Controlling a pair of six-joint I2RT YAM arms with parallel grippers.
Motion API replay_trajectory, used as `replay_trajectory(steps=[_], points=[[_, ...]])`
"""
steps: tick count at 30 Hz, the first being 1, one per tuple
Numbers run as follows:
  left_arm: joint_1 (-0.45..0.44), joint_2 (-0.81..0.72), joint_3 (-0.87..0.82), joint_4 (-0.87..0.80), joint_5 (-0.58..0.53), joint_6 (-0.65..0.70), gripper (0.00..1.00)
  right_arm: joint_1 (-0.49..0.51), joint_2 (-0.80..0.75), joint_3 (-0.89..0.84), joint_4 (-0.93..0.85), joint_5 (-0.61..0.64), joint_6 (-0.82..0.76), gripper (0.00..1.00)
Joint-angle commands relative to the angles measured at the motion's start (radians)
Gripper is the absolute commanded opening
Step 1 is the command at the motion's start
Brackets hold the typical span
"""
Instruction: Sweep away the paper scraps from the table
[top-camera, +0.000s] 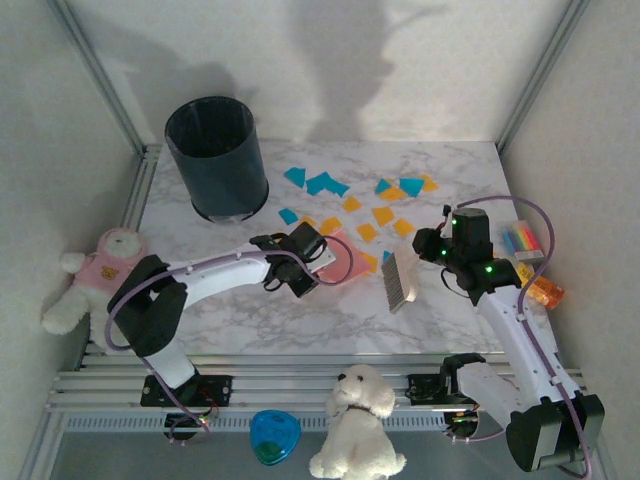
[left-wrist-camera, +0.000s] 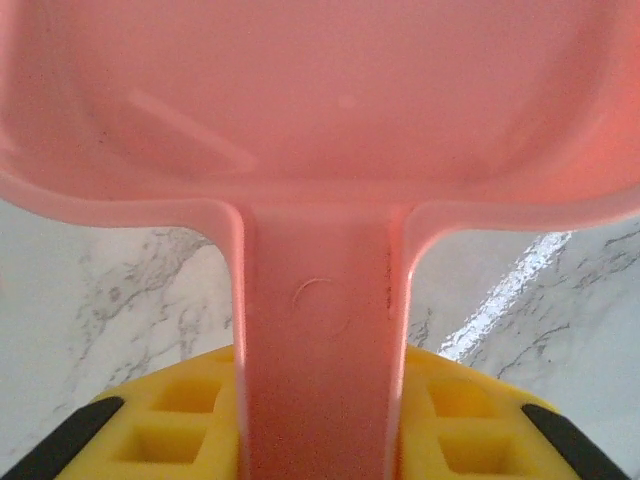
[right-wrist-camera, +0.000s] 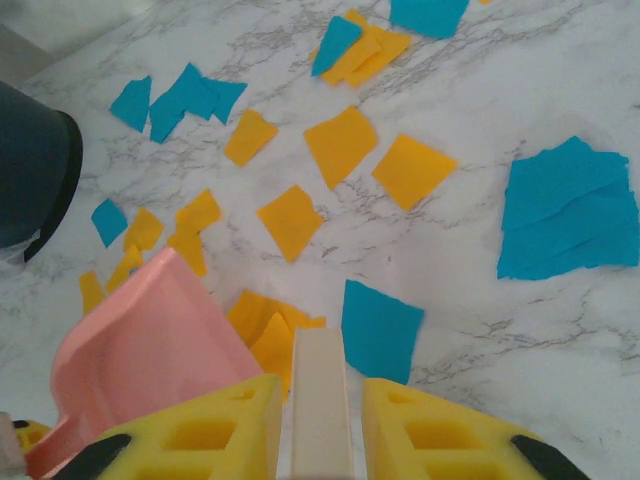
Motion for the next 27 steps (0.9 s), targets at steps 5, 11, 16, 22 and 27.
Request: replay_trajectory(steps=[5, 11, 16, 22, 27], points=[[-0.019, -0.138, -0.01, -0.036, -0.077, 0.053, 0.0, -0.009, -0.007, 0.008, 0.041, -0.002, -0.004, 0.0], [0.001, -0.193, 0.011, -0.042, -0.157, -0.01, 0.0, -0.009, 0.031, 0.009, 0.12, -0.058, 0.01, 0.0], [0.006, -0.239, 0.026, -0.082, -0.18, 0.003, 0.0, -0.009, 0.102, 0.01, 0.228, -0.162, 0.021, 0.0], [0.016, -0.289, -0.003, -0.145, -0.163, 0.072, 0.0, -0.006, 0.23, 0.03, 0.329, -0.263, 0.04, 0.0], [0.015, -0.346, -0.066, -0.17, -0.078, 0.195, 0.0, -0.005, 0.296, 0.029, 0.359, -0.258, 0.042, 0.0]])
